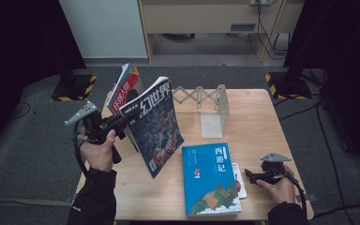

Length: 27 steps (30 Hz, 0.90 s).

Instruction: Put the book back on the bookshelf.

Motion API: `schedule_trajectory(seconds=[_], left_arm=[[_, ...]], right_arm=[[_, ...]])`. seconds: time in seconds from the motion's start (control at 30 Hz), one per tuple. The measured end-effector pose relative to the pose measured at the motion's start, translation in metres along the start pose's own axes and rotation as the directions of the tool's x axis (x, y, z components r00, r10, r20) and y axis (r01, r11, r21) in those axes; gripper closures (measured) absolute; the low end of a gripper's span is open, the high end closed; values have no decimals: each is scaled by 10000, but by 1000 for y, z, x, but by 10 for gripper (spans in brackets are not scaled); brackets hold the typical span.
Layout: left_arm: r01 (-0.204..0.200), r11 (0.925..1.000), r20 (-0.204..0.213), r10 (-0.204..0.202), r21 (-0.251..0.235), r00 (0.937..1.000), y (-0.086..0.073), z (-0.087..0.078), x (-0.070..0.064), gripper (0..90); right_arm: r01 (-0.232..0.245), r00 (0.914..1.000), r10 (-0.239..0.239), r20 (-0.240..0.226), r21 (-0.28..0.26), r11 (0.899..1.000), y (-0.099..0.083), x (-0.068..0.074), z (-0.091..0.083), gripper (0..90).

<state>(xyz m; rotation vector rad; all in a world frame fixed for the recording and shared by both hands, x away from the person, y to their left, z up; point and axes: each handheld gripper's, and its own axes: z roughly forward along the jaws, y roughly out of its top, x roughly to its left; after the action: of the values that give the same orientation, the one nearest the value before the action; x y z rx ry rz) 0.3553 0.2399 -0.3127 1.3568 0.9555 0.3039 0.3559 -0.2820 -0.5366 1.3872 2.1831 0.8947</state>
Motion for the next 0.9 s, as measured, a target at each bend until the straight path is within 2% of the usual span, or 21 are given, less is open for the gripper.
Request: schedule_trajectory(seconds=[0.23, 0.47, 0.67, 0.9], left_arm=[[-216, 9996, -672, 203, -189, 9975, 11, -9, 12, 822], [-196, 9992, -1187, 153, -352, 9928, 12, -10, 30, 822], [-383, 9987, -1990, 310, -327, 9795, 6, -5, 43, 822], [-332, 9977, -2548, 170, -594, 9668, -1, 5, 53, 822]], right_arm=[[27, 10000, -27, 5, -105, 9999, -1, 0, 1, 57], [23, 10000, -23, -2, -145, 9999, -1, 0, 2, 53], [18, 10000, -18, -9, -165, 9999, -1, 0, 2, 51], [7, 10000, -7, -7, -176, 9998, -1, 0, 2, 50]])
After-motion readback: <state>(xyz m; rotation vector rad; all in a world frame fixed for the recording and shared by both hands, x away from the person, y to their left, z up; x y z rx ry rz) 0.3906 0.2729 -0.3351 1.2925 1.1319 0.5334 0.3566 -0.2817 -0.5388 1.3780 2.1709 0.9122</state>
